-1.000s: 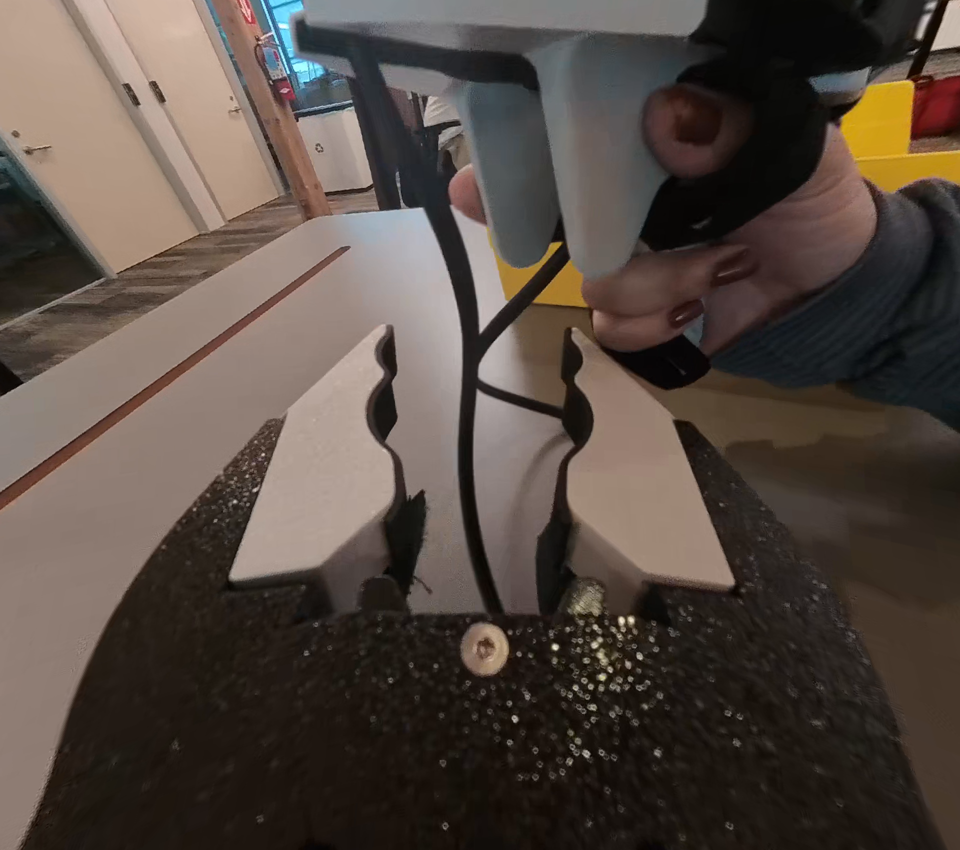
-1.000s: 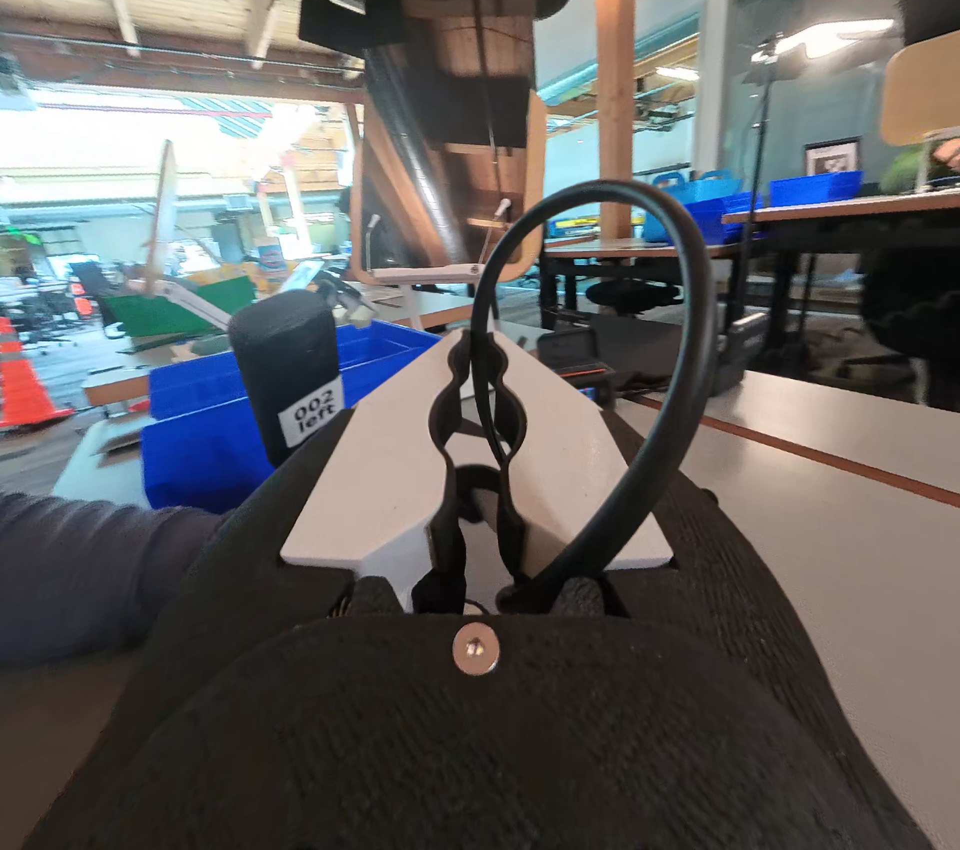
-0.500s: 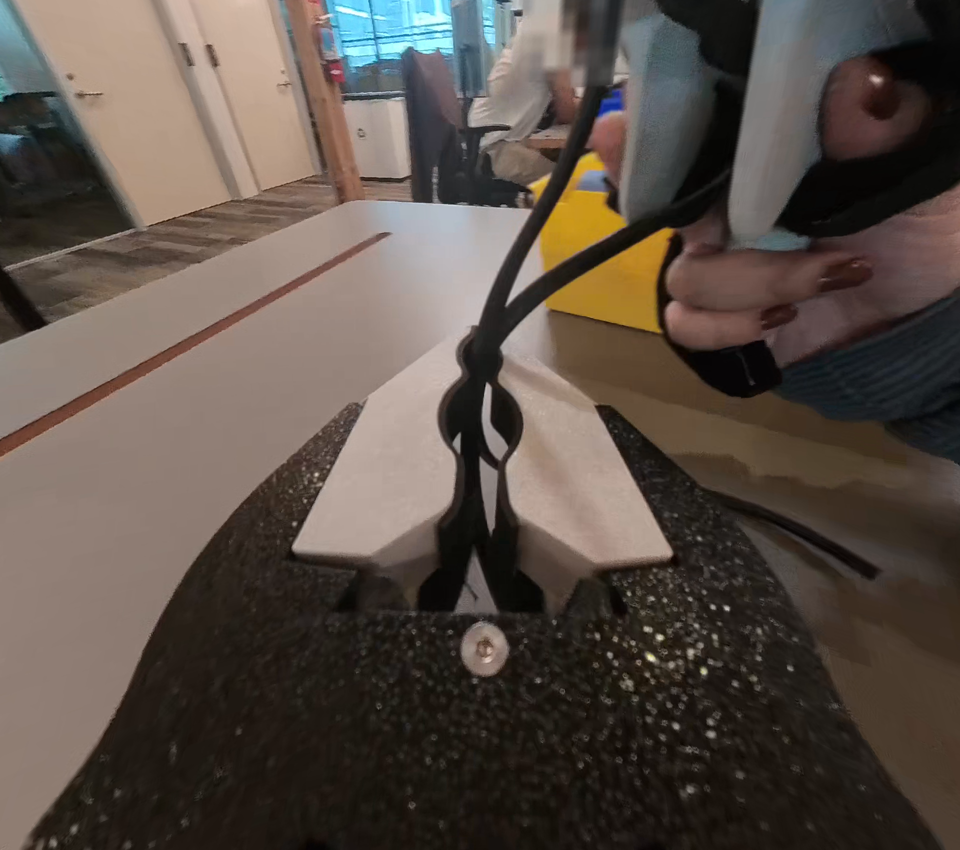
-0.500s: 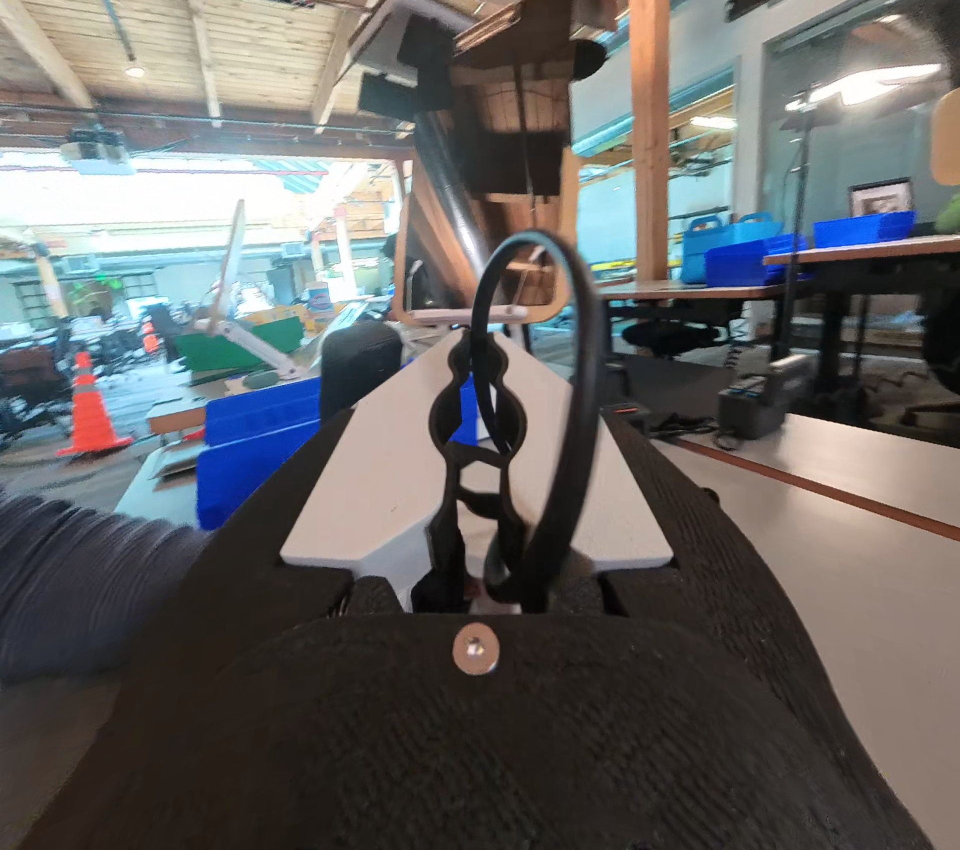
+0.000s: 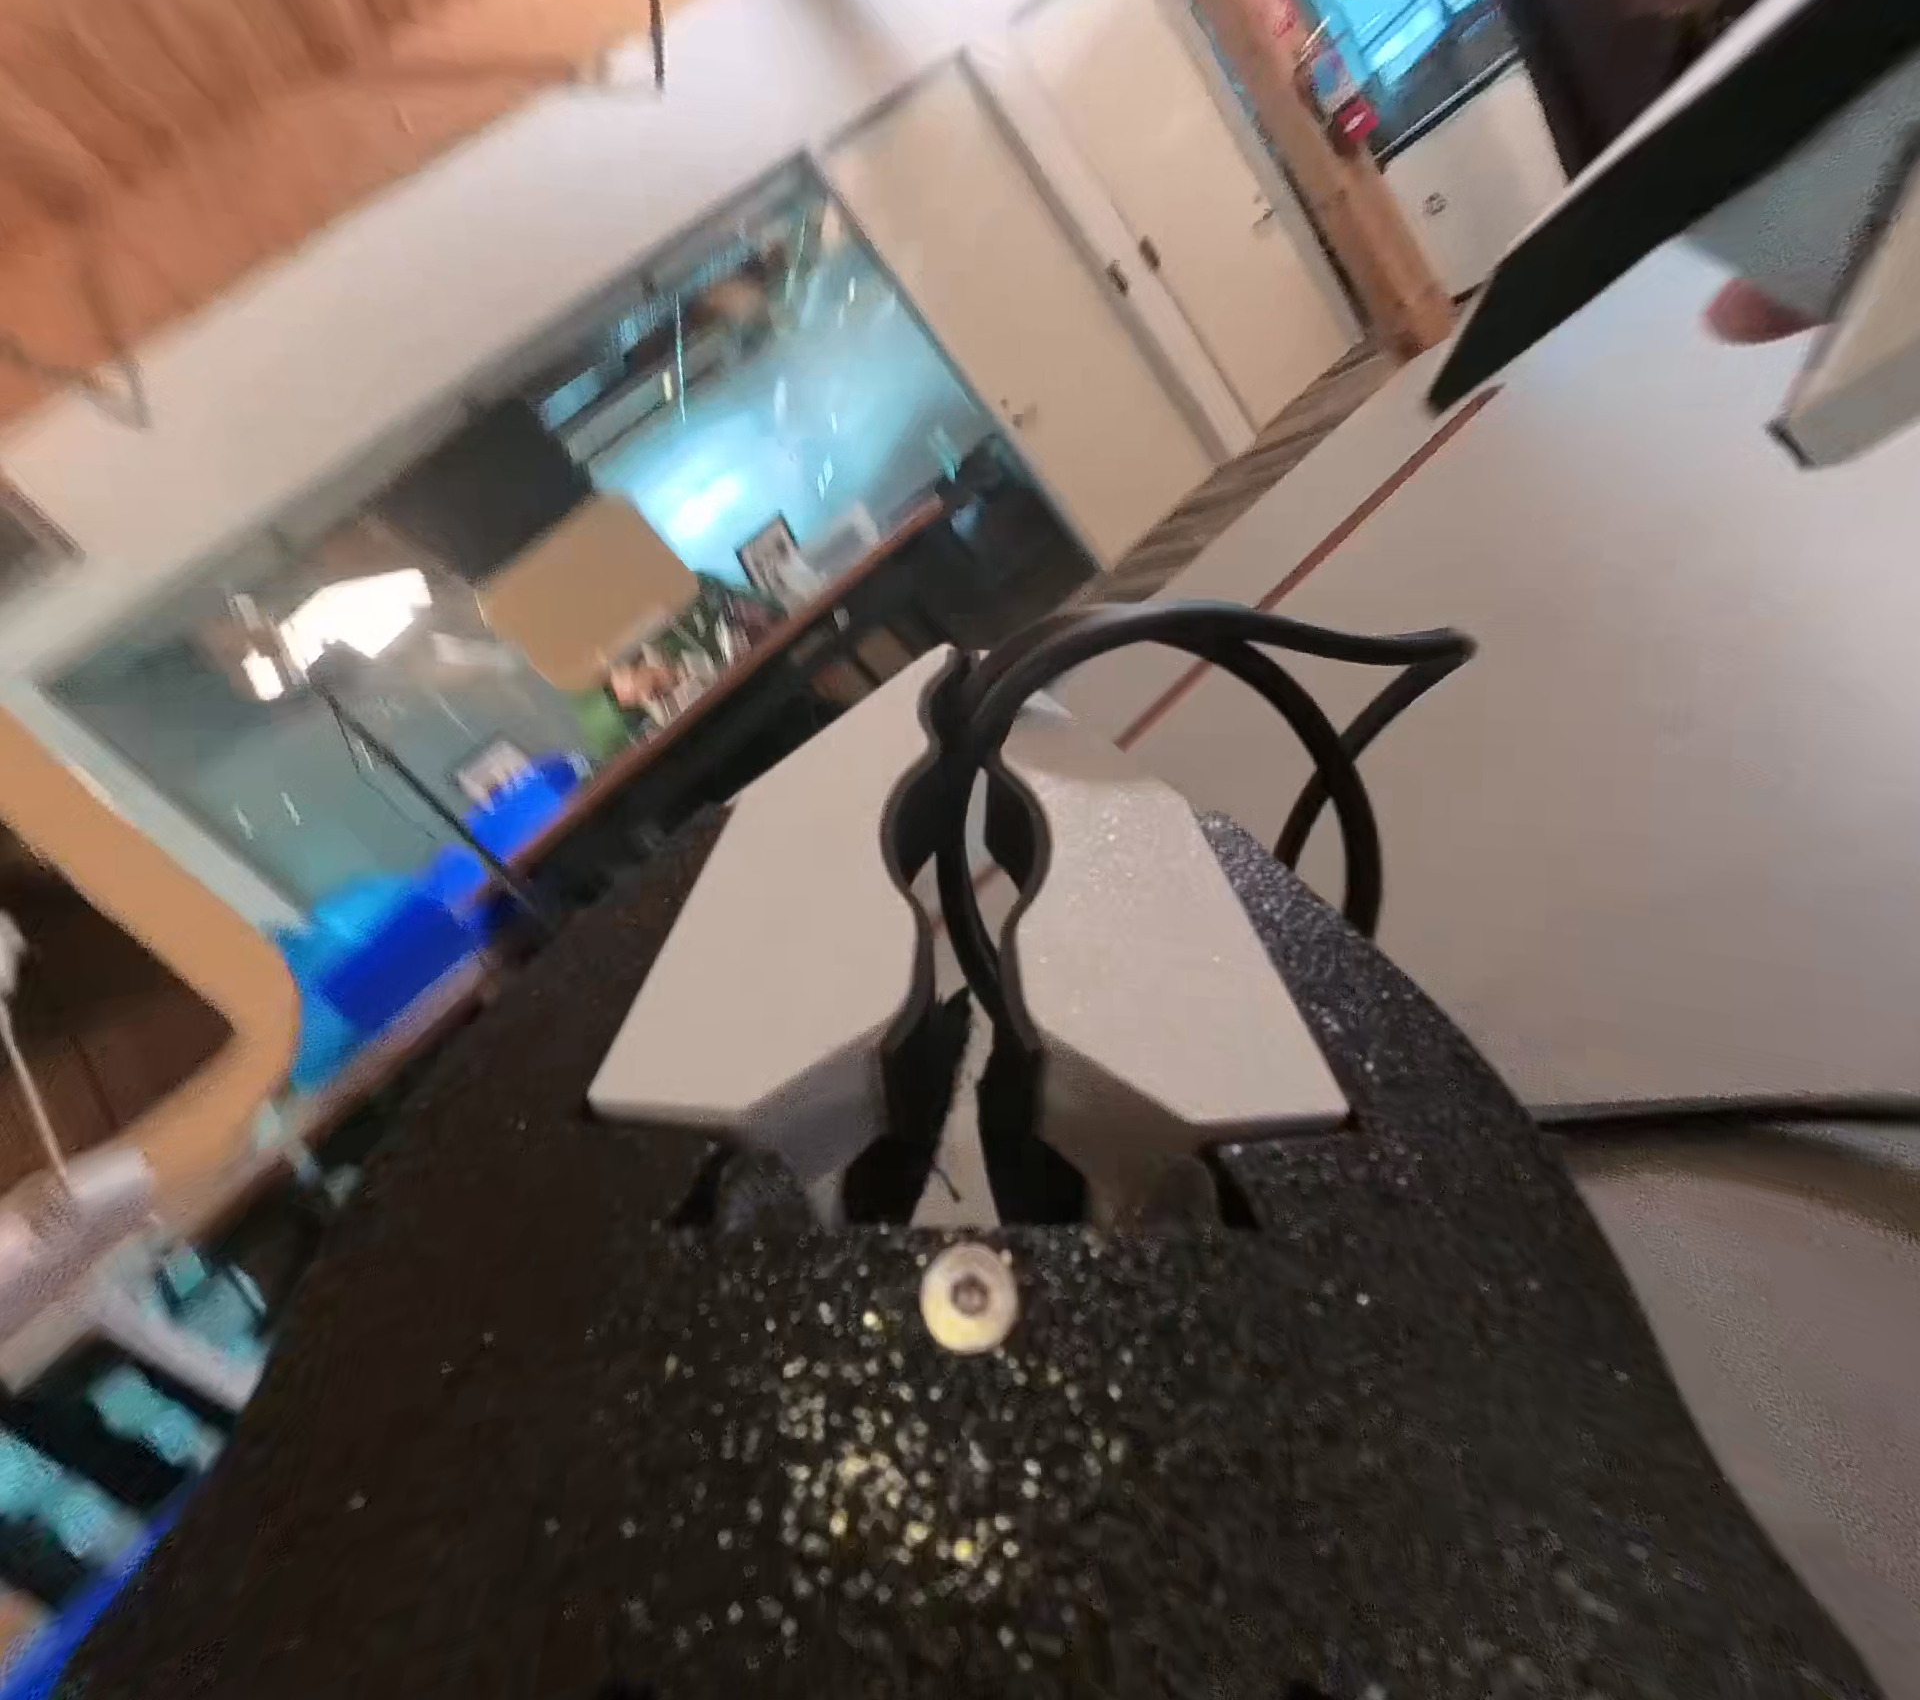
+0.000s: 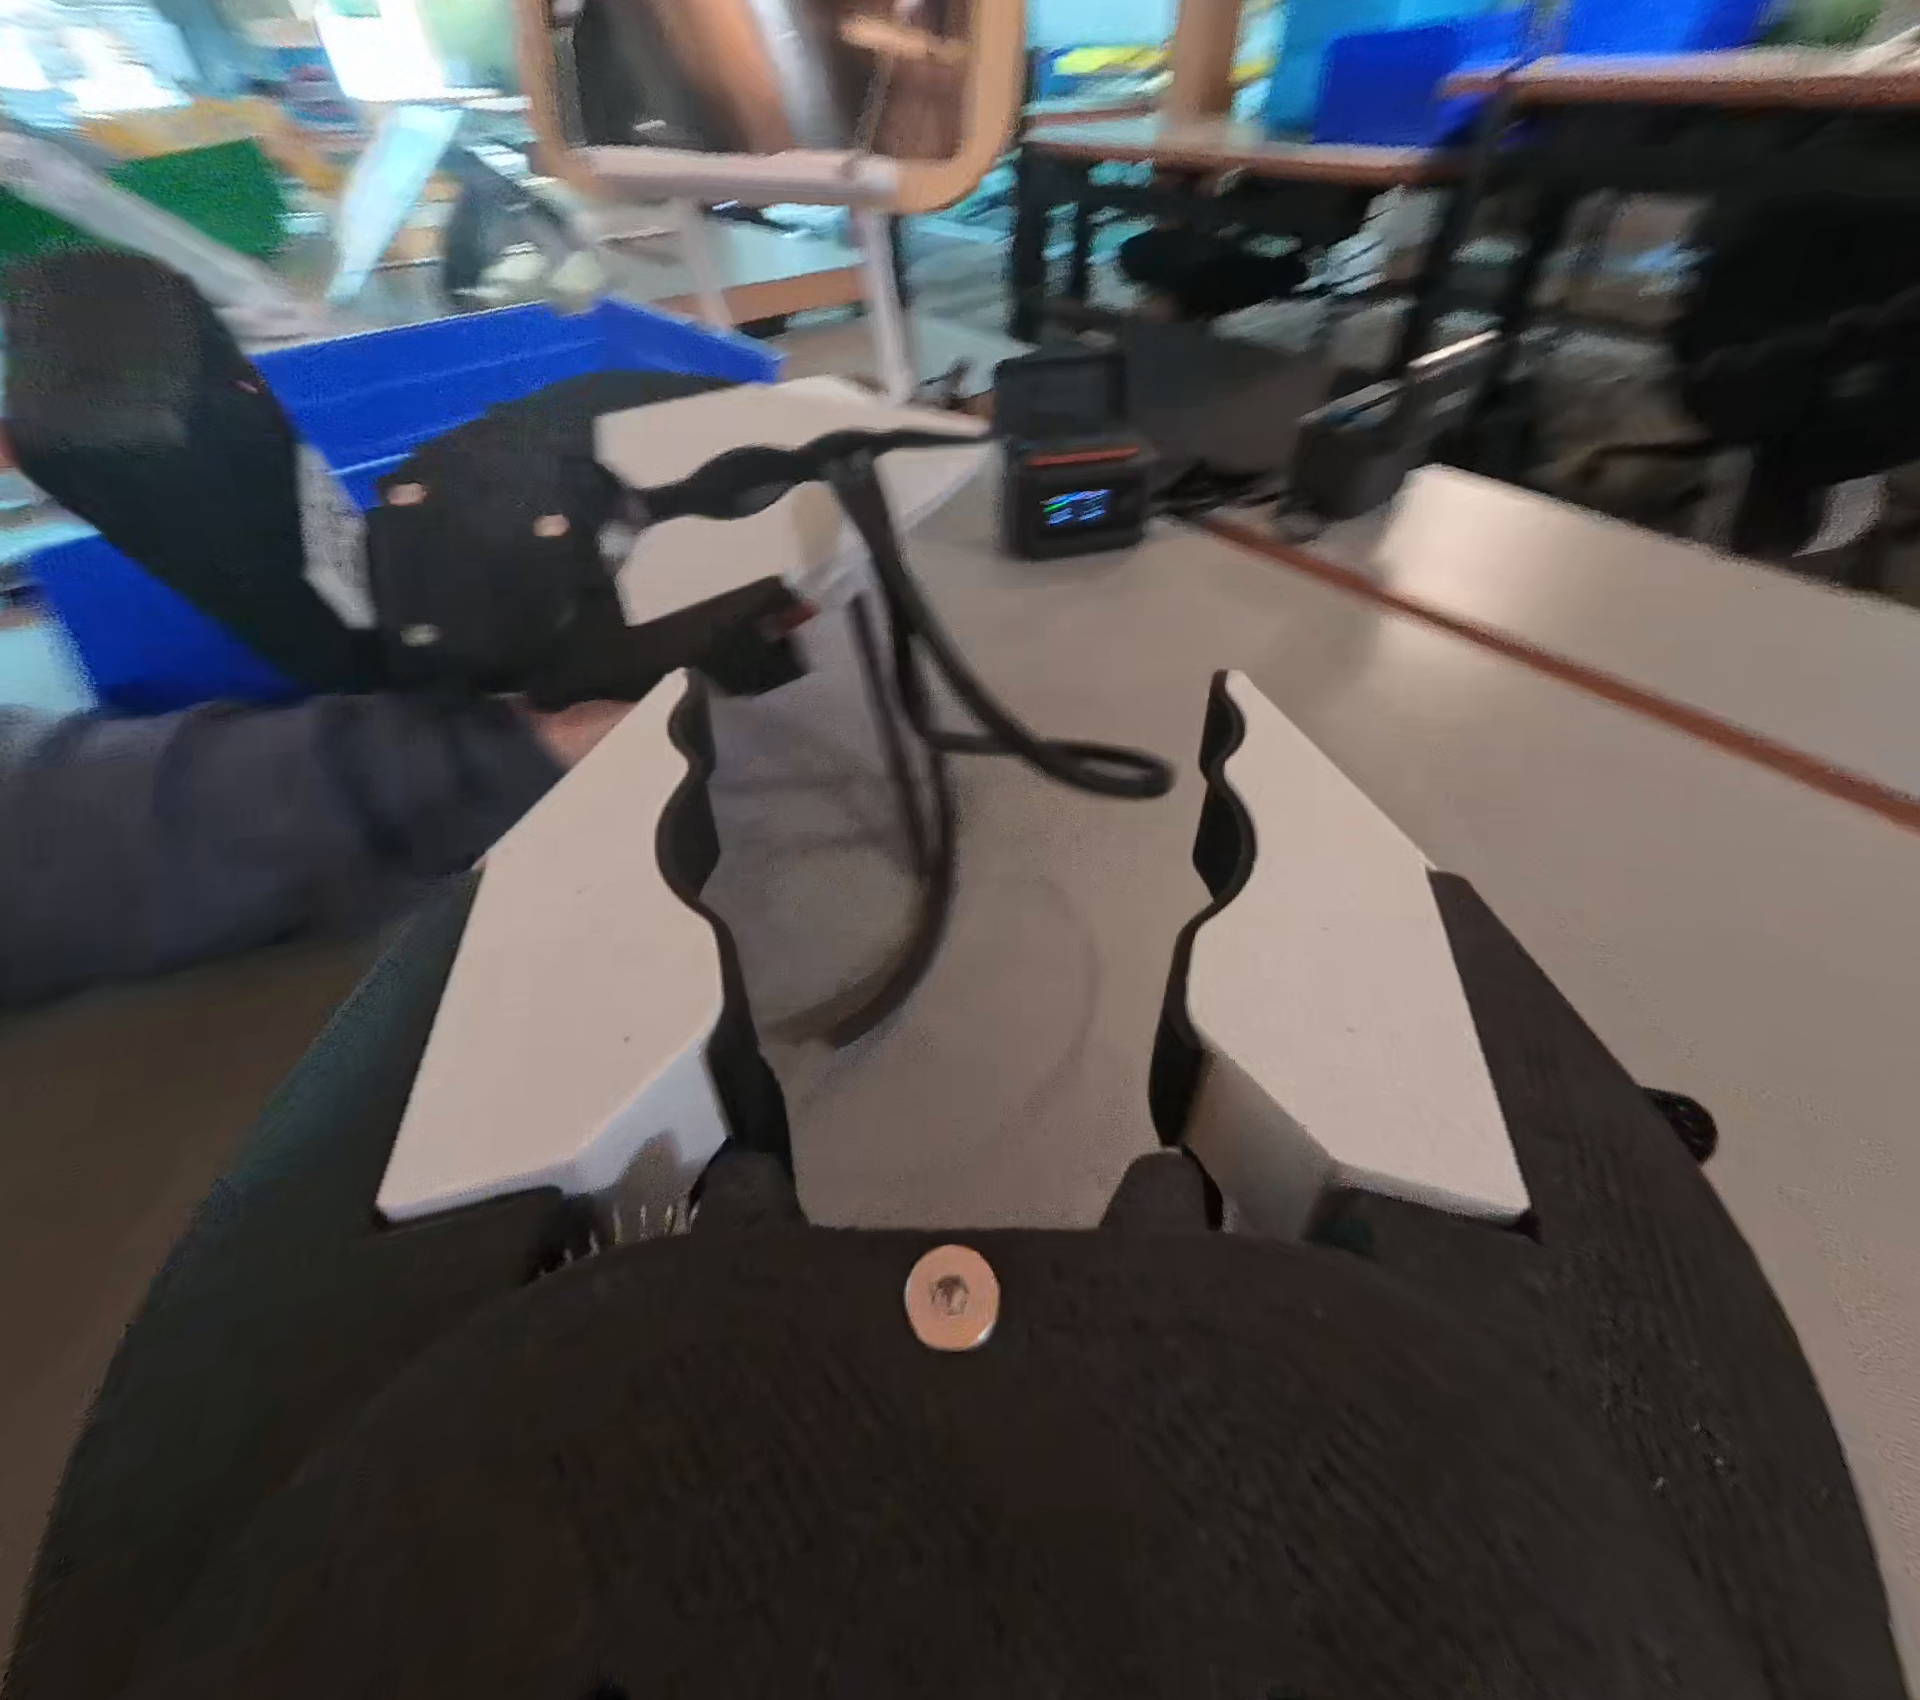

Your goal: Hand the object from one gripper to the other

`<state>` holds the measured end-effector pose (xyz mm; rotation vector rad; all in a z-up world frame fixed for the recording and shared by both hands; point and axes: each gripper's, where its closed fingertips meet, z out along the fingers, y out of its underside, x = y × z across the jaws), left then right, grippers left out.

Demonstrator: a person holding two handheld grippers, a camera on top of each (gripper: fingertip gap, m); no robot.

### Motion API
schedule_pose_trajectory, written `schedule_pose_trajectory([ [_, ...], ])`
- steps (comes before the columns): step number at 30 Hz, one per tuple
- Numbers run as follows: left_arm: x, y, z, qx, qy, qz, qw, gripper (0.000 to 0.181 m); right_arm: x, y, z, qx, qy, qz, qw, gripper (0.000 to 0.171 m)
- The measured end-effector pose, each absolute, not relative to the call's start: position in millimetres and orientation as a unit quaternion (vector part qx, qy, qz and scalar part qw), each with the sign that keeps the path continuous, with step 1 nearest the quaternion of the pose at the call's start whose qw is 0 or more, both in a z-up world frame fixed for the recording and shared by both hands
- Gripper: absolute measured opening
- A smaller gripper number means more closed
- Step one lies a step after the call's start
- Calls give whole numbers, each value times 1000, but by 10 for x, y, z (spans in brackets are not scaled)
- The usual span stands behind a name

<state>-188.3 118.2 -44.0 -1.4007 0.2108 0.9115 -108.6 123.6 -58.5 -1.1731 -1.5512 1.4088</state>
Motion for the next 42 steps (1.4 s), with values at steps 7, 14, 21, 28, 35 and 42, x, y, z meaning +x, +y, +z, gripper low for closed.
schedule_pose_trajectory([
  [7,-1389,1248,-452,-549,260,459,648,0,-1029,906,-900,-437,-676,534,259,54],
  [14,-1307,1269,-499,-552,273,437,655,0,-1027,904,-894,-418,-690,517,287,7],
  [21,-1301,1274,-569,-621,209,217,723,53,-1118,1266,-700,-415,-657,444,446,6],
  [28,-1288,1226,-441,-623,125,-17,772,76,-1101,1586,-441,-339,-621,255,659,6],
  [35,-1269,1231,-404,-601,40,-284,746,75,-1107,1458,-346,-212,-609,88,759,6],
  [42,-1175,1200,-392,-583,43,-374,720,37,-1150,1334,-375,-180,-611,76,767,6],
])
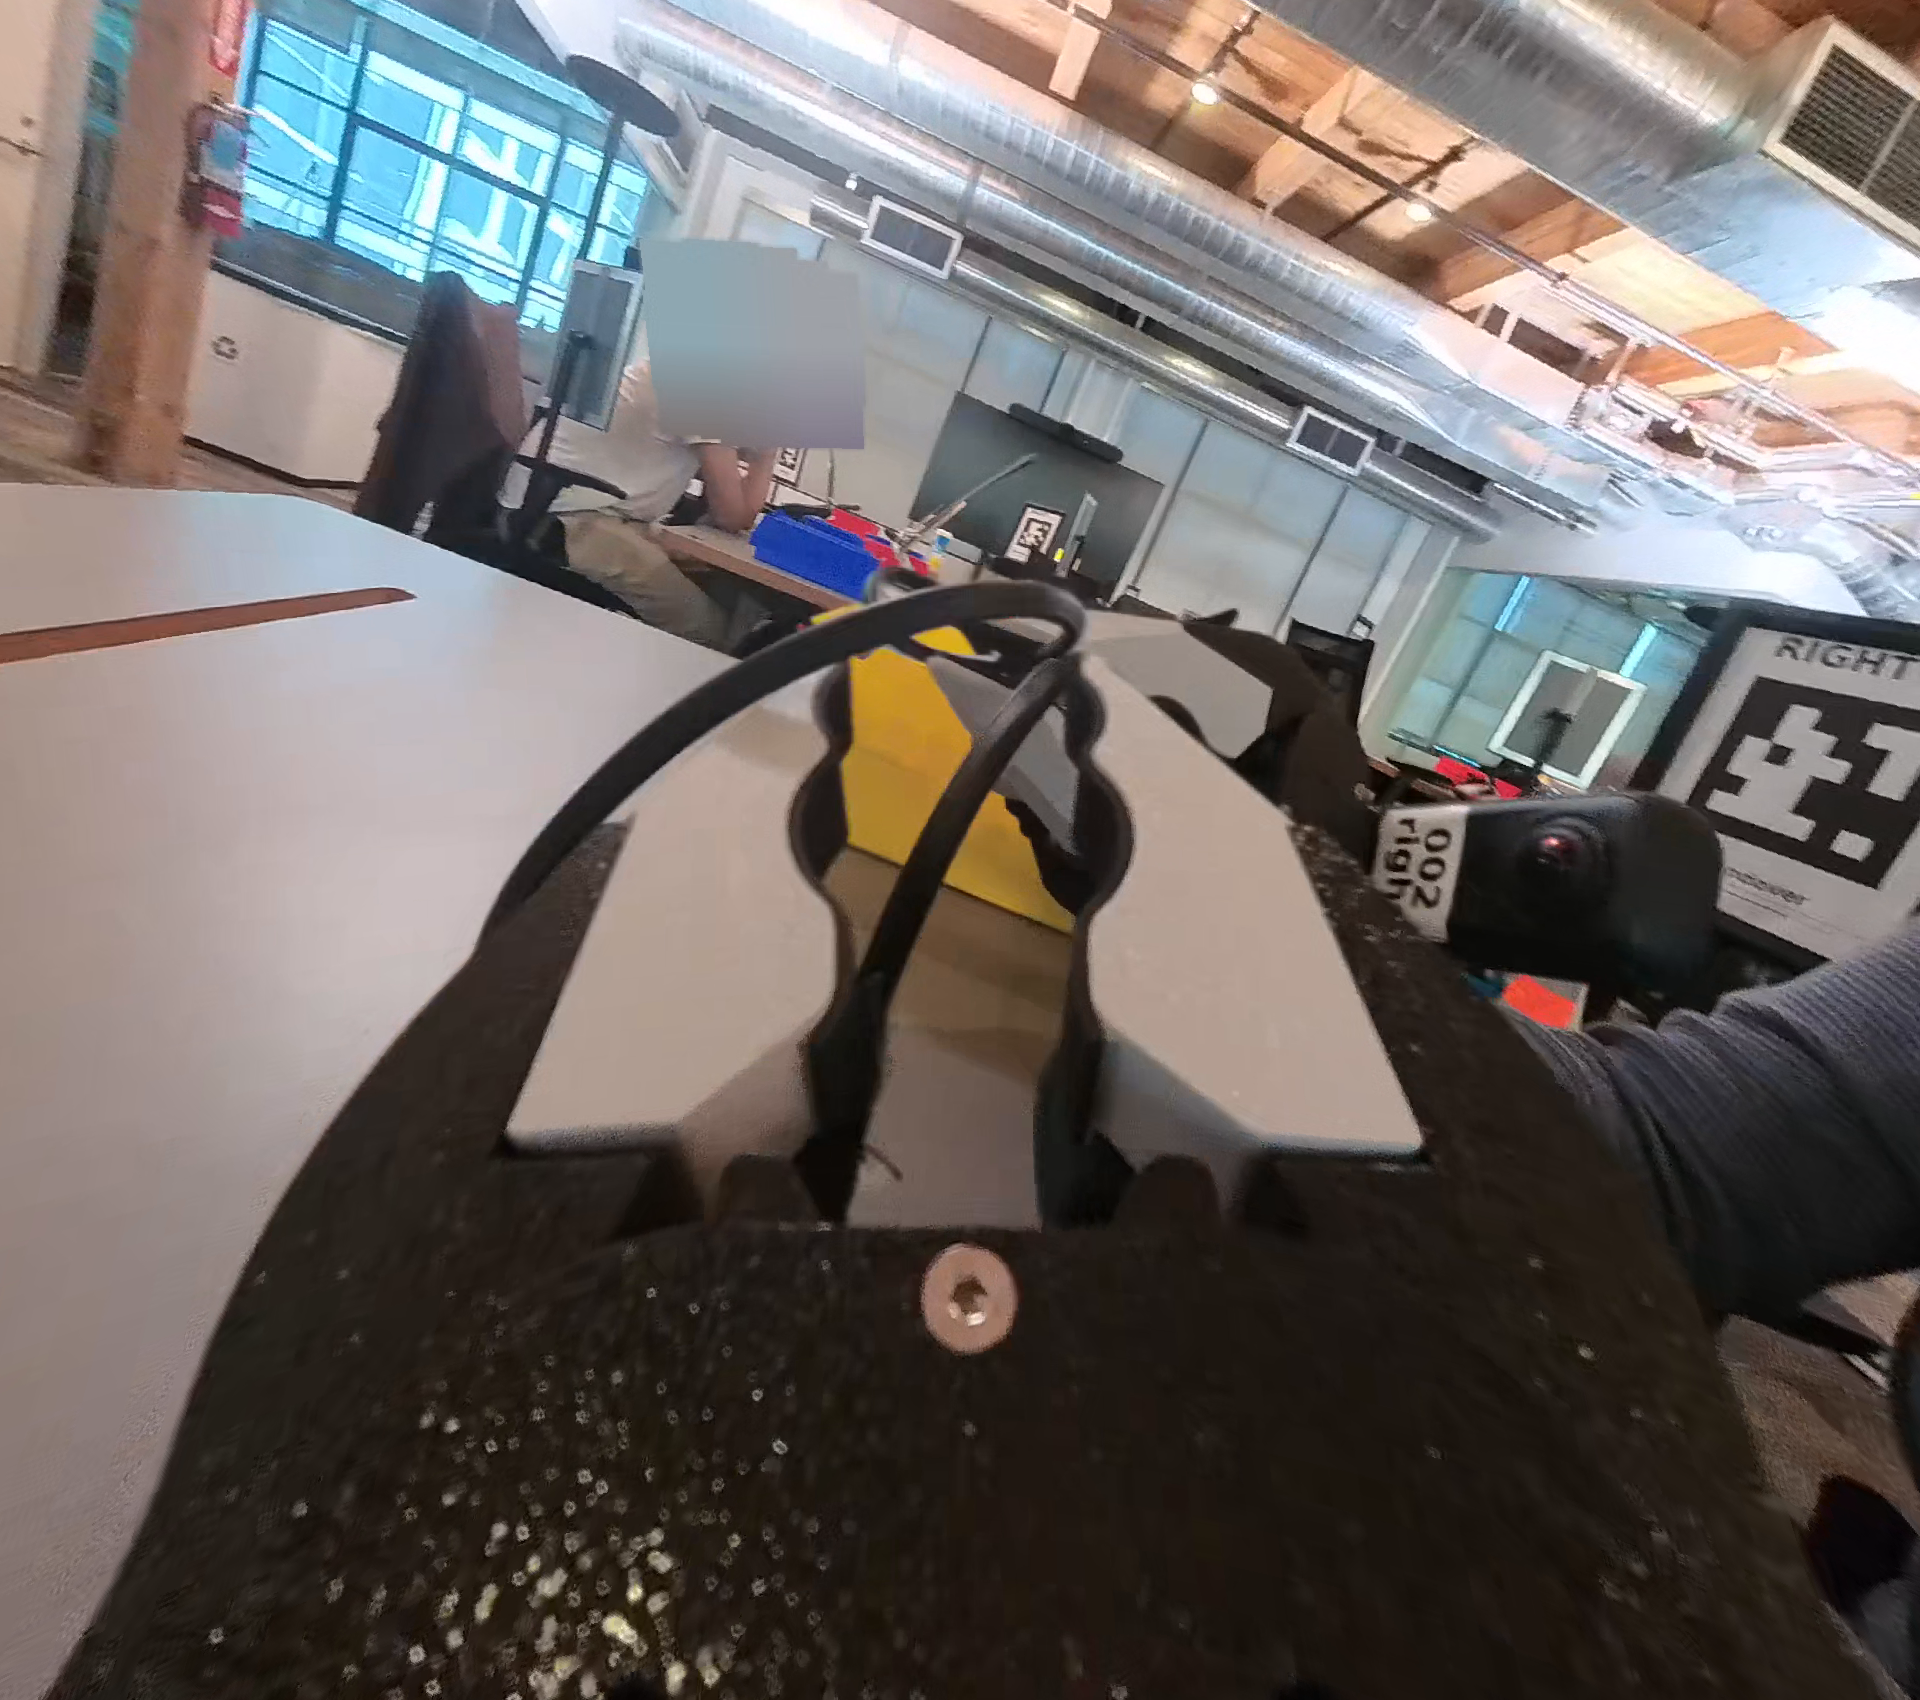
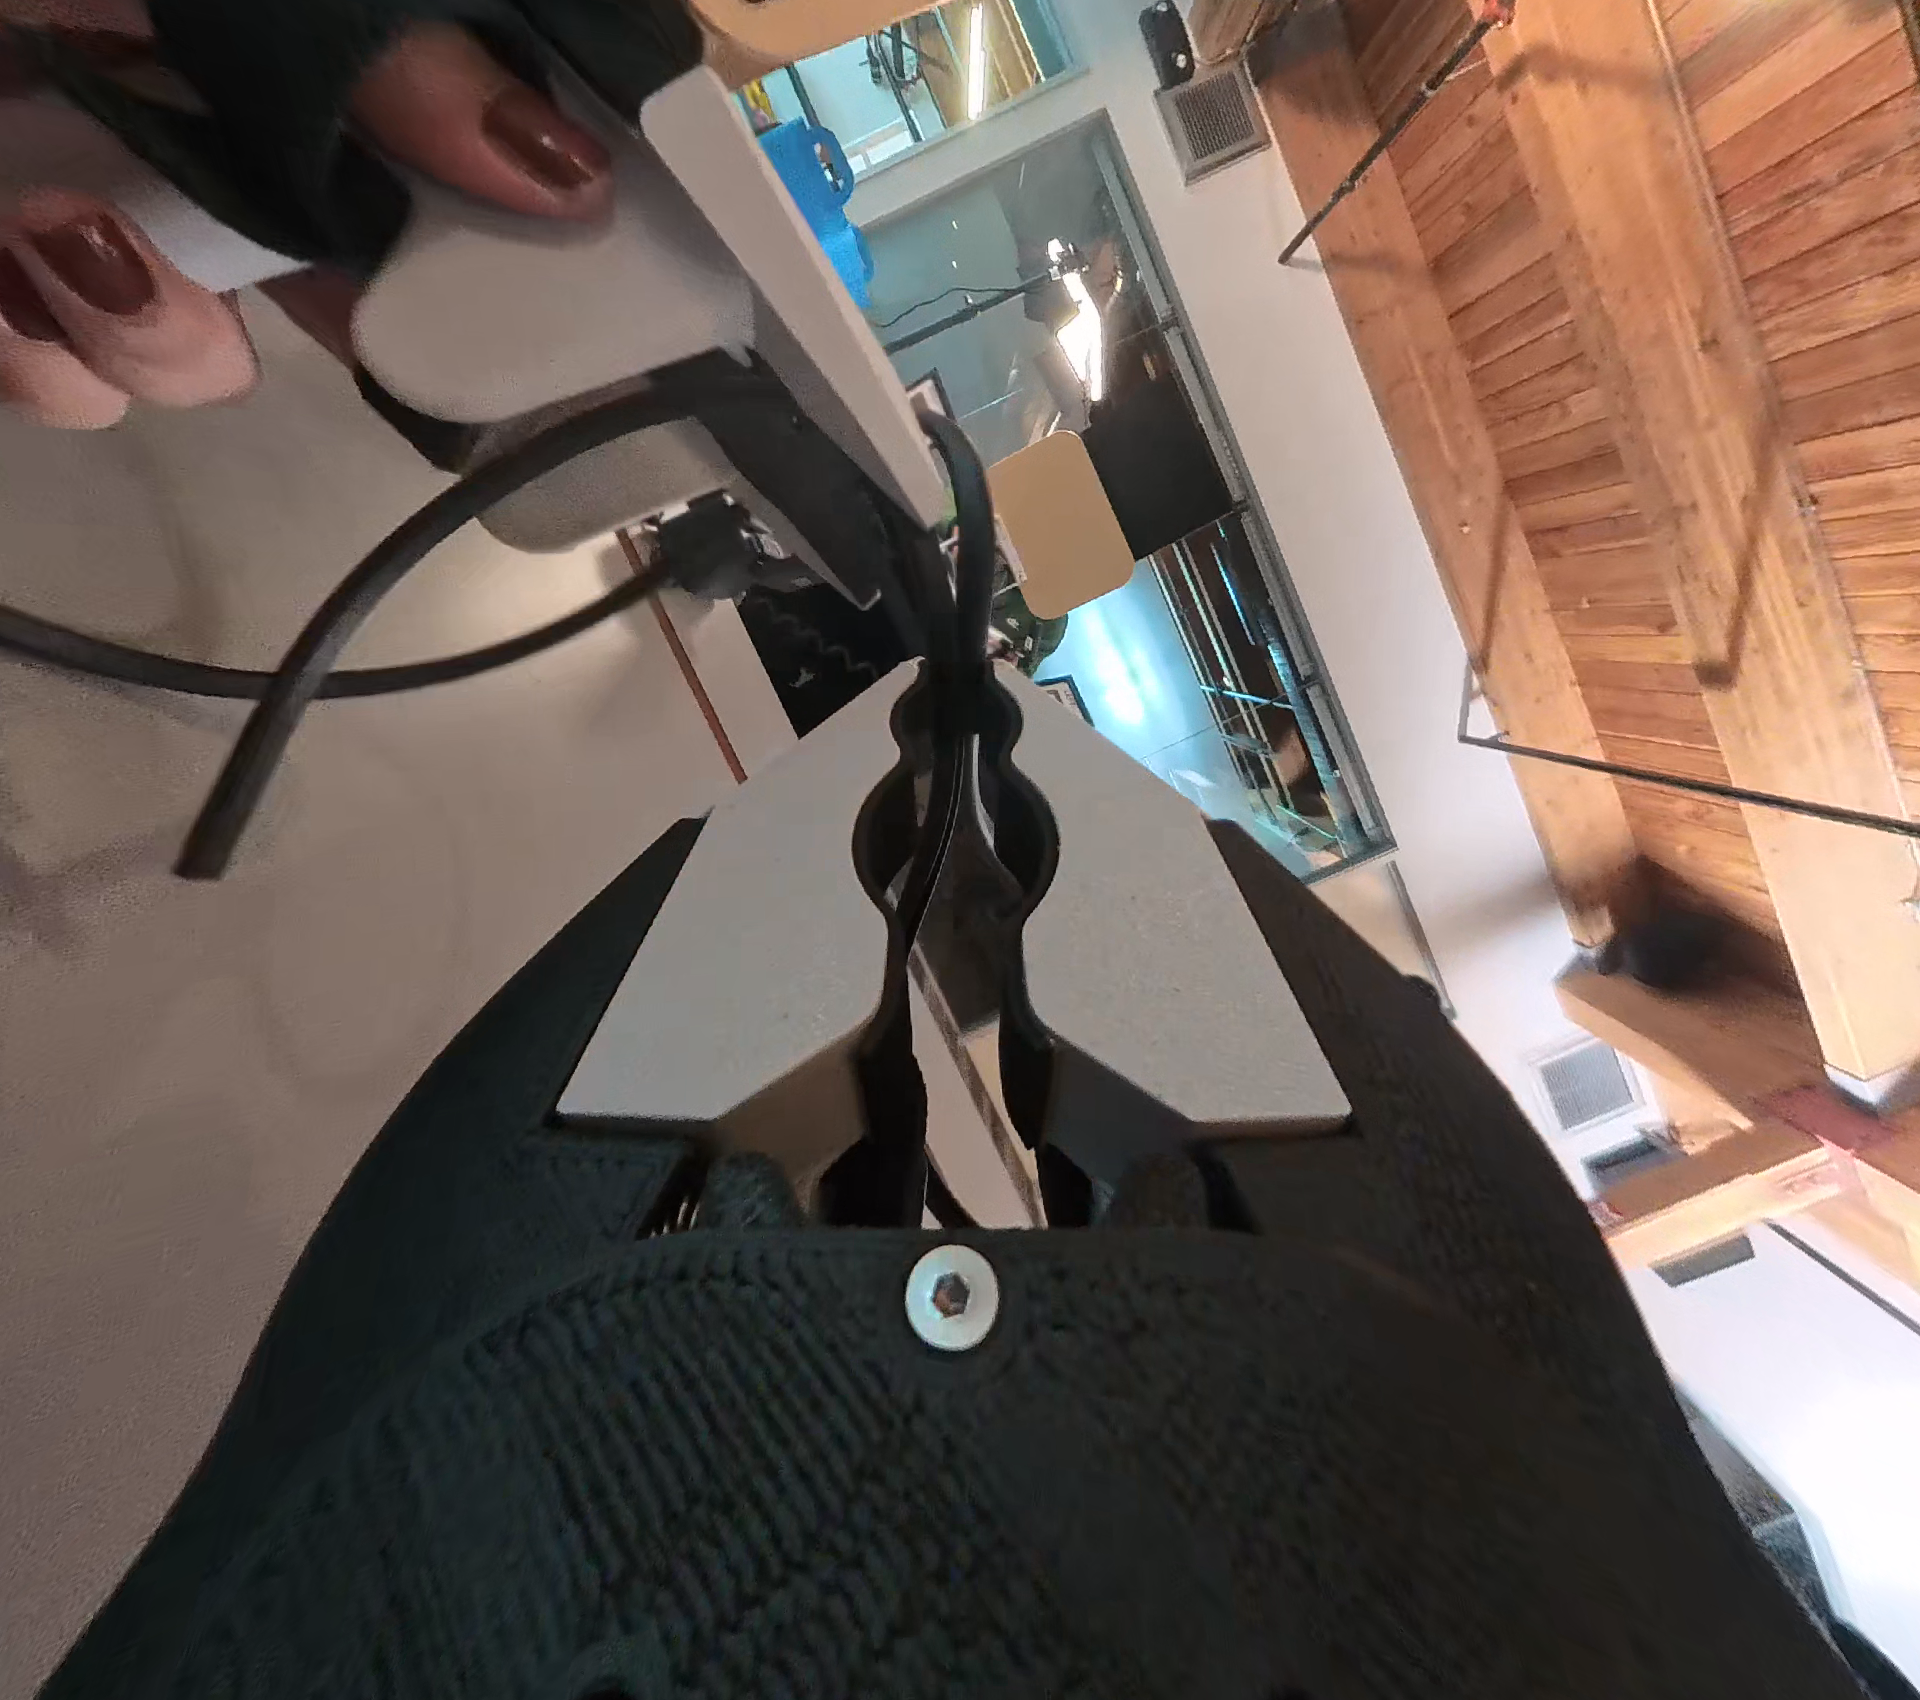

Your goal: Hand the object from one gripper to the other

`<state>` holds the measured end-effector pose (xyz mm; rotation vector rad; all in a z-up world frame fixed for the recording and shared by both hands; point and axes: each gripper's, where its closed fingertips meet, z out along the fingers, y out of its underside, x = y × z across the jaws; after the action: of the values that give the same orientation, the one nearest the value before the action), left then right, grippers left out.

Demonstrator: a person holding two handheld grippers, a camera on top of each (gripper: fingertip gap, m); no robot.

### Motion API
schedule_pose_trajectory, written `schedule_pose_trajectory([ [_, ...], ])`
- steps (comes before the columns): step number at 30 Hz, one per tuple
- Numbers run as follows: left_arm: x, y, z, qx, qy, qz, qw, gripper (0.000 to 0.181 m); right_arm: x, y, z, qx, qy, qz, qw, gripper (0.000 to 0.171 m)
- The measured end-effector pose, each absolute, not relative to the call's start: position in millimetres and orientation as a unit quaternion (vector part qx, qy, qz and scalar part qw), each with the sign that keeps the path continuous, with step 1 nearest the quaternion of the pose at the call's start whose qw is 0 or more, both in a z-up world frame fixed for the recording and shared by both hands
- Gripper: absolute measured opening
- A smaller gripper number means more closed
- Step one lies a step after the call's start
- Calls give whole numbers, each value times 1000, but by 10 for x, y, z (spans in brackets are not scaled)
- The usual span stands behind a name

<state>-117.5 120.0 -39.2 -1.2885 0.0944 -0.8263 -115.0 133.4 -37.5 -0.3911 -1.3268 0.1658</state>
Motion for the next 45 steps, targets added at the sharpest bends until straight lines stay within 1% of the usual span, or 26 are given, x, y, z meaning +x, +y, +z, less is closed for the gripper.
schedule_pose_trajectory([
  [3,-1086,1151,-370,-577,71,-384,718,8,-1152,1360,-389,-186,-610,76,766,6],
  [5,-1056,1149,-377,-580,80,-380,716,2,-1156,1385,-398,-192,-608,75,767,6],
  [13,-1107,1196,-420,-607,90,-292,734,2,-1169,1401,-486,-217,-625,108,742,7],
  [14,-1140,1202,-411,-606,85,-280,740,2,-1165,1379,-499,-219,-631,126,734,9],
  [16,-1222,1197,-390,-604,73,-260,750,2,-1157,1324,-528,-230,-644,174,708,20],
  [20,-1355,1173,-366,-601,57,-227,764,1,-1164,1264,-628,-303,-665,302,612,29],
  [26,-1407,1069,-224,-564,49,-252,785,1,-1176,1578,-912,-424,-670,303,529,53],
  [27,-1417,1047,-195,-555,47,-259,789,1,-1173,1602,-972,-434,-675,297,517,51],
  [31,-1513,964,-108,-524,31,-270,807,1,-1151,1685,-1109,-442,-694,253,510,29],
  [33,-1584,921,-73,-511,20,-271,816,1,-1144,1707,-1106,-445,-693,246,511,25],
  [34,-1619,904,-63,-507,15,-268,819,1,-1138,1725,-1095,-445,-691,242,516,20],
  [36,-1669,882,-57,-505,9,-259,824,1,-1127,1754,-1053,-438,-687,232,532,0],
  [39,-1718,887,-77,-509,-1,-241,826,2,-1132,1807,-991,-436,-676,211,555,0],
  [42,-1844,945,-183,-549,-19,-122,827,33,-1131,1888,-890,-431,-657,176,593,0],
  [45,-1859,1049,-311,-612,14,37,790,65,-1118,1958,-797,-422,-640,135,627,0],
])
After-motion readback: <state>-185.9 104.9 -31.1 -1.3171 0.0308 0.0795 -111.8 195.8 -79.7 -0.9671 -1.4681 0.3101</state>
